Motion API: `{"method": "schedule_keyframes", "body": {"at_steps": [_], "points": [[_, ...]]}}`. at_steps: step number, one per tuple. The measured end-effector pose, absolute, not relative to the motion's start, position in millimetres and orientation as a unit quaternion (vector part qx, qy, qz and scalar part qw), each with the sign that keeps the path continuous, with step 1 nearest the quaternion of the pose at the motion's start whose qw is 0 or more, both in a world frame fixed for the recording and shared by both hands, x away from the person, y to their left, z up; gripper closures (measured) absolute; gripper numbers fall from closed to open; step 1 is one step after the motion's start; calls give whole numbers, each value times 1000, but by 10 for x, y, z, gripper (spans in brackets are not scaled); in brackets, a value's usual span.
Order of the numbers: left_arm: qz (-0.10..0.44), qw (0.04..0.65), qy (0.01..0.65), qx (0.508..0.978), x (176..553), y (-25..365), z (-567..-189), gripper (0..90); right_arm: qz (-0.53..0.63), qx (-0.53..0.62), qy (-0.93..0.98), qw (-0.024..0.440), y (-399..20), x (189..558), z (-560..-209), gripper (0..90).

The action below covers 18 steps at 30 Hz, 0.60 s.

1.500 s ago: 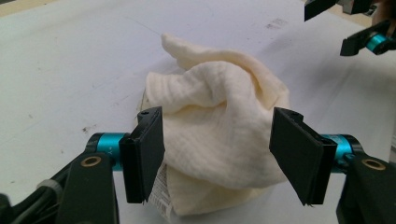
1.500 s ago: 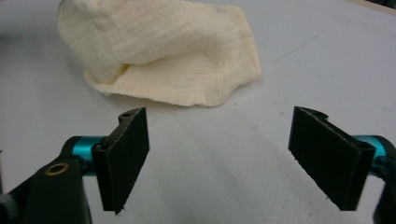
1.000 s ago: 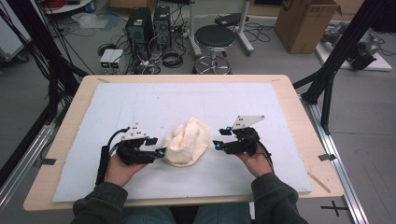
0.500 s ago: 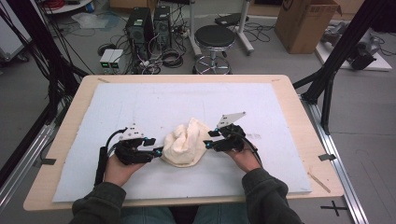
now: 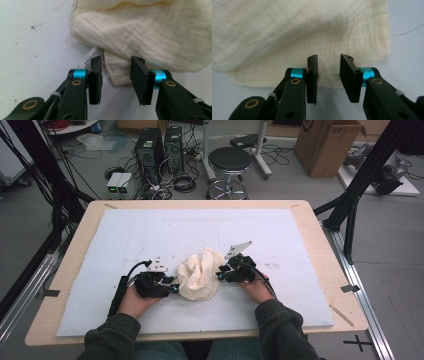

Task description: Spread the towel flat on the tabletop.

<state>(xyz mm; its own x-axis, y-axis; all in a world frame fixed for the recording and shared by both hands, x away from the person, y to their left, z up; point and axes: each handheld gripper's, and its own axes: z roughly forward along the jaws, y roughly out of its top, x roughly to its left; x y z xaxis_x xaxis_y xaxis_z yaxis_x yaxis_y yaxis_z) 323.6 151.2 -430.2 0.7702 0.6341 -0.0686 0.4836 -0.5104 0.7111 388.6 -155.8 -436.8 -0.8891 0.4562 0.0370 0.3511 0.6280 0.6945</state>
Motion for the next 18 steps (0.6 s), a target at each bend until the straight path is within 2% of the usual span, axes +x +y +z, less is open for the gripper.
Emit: {"method": "schedule_keyframes", "body": {"at_steps": [3, 6, 10, 18], "points": [[97, 369, 327, 865, 3248, 1485, -4325, 633, 366, 226, 900, 67, -1552, 3880, -4370, 723], [104, 362, 316, 871, 3234, 1417, -4333, 693, 366, 227, 900, 61, -1551, 3876, -4369, 777], [102, 361, 305, 876, 3213, 1373, -4332, 836, 367, 227, 900, 51, -1552, 3871, -4370, 846], [101, 366, 311, 871, 3195, 1389, -4300, 862, 377, 233, 896, 37, -1591, 3872, -4359, 878]]}}
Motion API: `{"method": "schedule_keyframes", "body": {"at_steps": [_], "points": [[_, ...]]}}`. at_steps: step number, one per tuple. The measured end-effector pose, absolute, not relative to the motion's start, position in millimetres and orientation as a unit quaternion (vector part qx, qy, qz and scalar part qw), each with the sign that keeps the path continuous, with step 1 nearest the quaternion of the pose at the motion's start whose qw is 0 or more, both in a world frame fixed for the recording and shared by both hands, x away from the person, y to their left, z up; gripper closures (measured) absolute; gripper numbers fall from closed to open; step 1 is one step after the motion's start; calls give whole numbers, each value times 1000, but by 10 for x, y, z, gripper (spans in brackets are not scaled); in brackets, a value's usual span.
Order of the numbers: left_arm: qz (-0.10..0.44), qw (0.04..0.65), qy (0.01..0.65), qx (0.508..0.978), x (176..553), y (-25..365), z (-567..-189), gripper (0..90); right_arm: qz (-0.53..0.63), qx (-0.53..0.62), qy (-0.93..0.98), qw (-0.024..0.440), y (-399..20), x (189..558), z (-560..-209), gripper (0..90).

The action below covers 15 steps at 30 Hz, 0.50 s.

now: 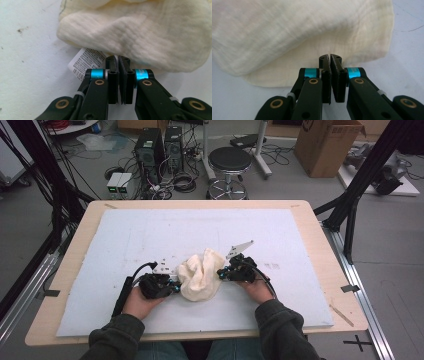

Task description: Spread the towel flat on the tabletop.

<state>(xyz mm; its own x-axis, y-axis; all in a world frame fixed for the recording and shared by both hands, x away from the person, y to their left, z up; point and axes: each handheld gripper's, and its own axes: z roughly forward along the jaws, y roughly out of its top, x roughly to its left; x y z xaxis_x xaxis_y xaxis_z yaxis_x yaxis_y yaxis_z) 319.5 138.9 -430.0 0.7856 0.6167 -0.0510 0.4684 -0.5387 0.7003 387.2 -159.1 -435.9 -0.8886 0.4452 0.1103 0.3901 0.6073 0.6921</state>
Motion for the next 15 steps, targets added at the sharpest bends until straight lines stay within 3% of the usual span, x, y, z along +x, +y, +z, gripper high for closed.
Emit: {"method": "schedule_keyframes", "body": {"at_steps": [9, 15], "points": [[110, 402, 318, 852, 3108, 1515, -4158, 862, 398, 244, 883, 43, -1746, 3789, -4205, 877], [112, 416, 320, 844, 2960, 1613, -4075, 861, 401, 230, 885, 59, -1839, 3532, -4048, 875]]}}
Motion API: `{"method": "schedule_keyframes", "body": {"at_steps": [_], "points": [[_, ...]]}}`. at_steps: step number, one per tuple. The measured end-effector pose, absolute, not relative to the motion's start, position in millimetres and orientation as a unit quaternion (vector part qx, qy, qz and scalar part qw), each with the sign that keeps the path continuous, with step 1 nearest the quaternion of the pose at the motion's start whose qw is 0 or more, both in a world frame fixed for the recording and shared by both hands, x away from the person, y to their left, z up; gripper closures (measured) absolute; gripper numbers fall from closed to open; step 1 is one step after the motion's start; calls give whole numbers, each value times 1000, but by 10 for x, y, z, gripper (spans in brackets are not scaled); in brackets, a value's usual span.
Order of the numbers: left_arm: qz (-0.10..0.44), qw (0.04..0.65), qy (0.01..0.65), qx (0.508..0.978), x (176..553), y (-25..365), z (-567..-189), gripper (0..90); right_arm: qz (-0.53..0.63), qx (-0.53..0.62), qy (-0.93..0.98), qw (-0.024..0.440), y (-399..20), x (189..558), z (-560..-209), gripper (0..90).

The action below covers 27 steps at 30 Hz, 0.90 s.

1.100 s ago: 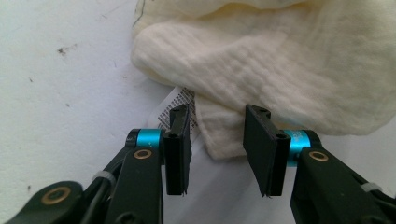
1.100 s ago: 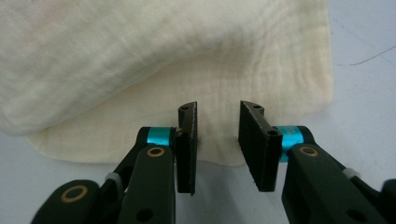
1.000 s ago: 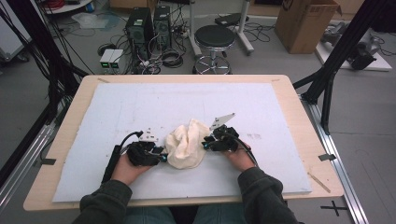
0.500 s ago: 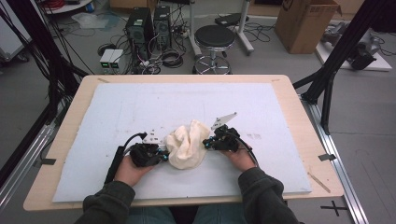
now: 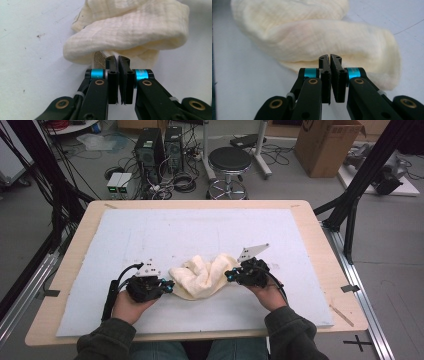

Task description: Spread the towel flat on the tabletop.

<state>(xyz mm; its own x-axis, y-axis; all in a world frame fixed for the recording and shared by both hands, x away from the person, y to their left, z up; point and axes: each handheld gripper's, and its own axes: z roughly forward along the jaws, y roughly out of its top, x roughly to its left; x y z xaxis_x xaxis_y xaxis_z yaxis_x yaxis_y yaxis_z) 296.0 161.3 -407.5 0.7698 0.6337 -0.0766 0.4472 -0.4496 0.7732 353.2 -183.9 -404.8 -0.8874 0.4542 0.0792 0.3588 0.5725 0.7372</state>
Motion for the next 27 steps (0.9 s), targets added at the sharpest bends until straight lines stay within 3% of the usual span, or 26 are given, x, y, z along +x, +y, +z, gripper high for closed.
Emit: {"method": "schedule_keyframes", "body": {"at_steps": [16, 20, 27], "points": [[113, 417, 300, 851, 2535, 1718, -4085, 843, 391, 205, 896, 46, -1944, 2920, -4085, 861], [108, 414, 294, 855, 2504, 1727, -4132, 737, 379, 205, 902, 25, -1935, 2915, -4194, 732], [119, 435, 297, 842, 2518, 1839, -3973, 622, 415, 202, 887, 28, -1977, 2976, -4007, 643]]}}
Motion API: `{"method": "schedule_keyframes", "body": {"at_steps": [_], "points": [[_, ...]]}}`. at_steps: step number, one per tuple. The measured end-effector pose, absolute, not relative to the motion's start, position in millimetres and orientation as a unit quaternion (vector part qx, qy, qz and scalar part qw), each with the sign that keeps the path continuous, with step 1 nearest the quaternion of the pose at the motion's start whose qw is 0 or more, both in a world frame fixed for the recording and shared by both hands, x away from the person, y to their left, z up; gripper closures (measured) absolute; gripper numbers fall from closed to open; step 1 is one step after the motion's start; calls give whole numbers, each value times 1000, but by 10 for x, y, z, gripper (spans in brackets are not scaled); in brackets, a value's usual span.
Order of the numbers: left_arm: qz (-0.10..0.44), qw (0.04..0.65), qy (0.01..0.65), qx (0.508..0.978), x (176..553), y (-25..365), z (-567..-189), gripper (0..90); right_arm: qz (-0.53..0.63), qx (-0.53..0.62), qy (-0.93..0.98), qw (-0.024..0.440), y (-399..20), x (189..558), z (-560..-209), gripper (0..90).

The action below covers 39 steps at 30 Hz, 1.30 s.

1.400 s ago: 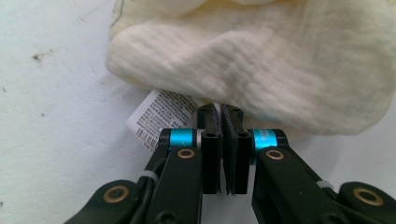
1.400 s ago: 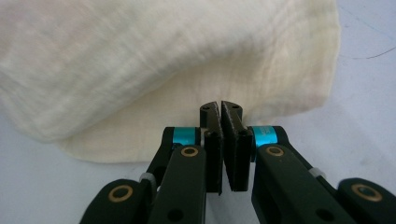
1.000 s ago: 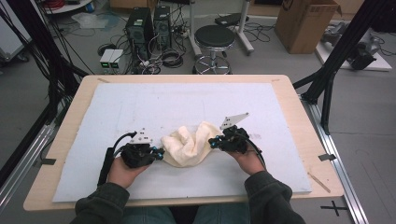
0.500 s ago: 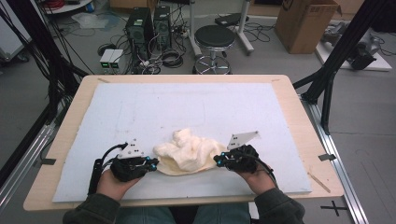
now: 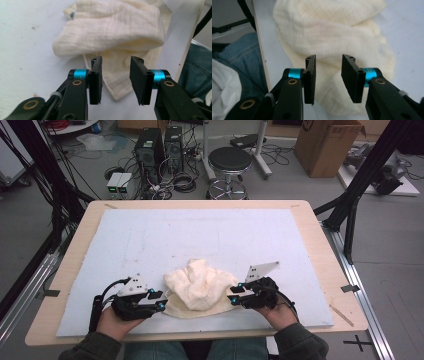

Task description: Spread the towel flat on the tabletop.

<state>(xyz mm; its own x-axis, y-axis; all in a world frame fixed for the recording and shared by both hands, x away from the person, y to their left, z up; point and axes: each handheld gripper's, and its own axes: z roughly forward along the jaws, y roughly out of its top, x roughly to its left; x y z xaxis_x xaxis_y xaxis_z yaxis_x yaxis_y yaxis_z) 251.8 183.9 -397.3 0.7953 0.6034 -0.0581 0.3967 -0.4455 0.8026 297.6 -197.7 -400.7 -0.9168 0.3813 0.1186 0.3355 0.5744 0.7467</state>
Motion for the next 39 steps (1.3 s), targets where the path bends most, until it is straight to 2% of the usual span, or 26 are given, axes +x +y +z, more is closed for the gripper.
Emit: {"method": "schedule_keyframes", "body": {"at_steps": [9, 12, 25, 30, 36, 38, 39], "points": [[129, 462, 295, 826, 2795, 1759, -3719, 578, 452, 199, 866, 73, -1911, 3297, -3704, 614], [134, 467, 291, 824, 2929, 1660, -3683, 574, 453, 205, 864, 72, -1872, 3383, -3693, 603], [95, 457, 289, 836, 3560, 1194, -3837, 546, 437, 235, 866, 61, -1736, 3846, -3931, 565], [71, 441, 292, 846, 3750, 1040, -3932, 500, 422, 242, 872, 53, -1701, 3978, -4052, 564], [57, 418, 314, 851, 3851, 1013, -4051, 505, 418, 245, 874, 49, -1691, 4035, -4107, 570], [50, 410, 317, 854, 3882, 1023, -4081, 569, 416, 246, 874, 46, -1681, 4040, -4115, 576], [41, 410, 315, 855, 3888, 1024, -4095, 569, 416, 246, 874, 46, -1681, 4040, -4115, 576]]}}
